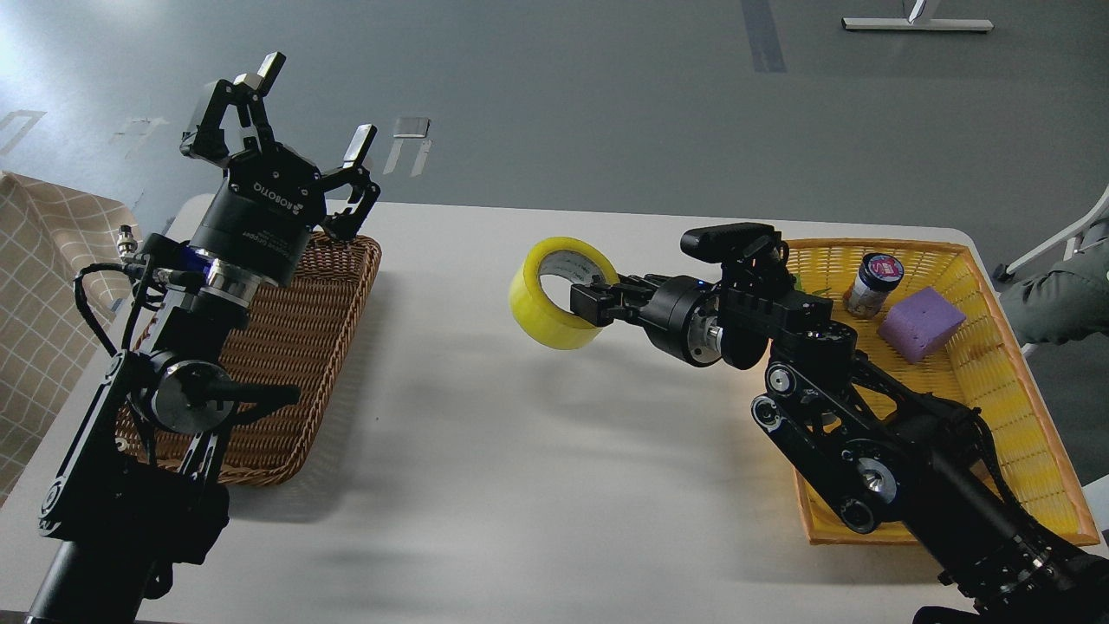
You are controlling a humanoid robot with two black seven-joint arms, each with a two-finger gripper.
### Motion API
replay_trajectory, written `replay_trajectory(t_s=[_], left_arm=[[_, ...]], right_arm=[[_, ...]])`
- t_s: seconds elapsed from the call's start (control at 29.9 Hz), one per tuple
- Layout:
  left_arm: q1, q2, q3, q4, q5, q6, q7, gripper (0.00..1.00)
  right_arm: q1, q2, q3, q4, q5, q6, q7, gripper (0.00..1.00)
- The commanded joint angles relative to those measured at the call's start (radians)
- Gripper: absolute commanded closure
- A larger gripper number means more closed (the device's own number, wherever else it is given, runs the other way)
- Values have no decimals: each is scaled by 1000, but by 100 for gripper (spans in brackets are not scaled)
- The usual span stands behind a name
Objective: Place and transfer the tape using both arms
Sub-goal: 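Carry the tape roll toward the table center and lower it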
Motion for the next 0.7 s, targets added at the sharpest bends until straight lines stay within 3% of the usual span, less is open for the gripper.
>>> replay_trajectory(t_s=[0.0,0.67], left_arm=[[3,-1,0,1,0,1,0,2],[17,5,-14,-1,-2,0,0,2]], right_arm=[[-2,0,-39,-16,0,0,0,100],[-3,0,-78,-74,0,0,0,100]])
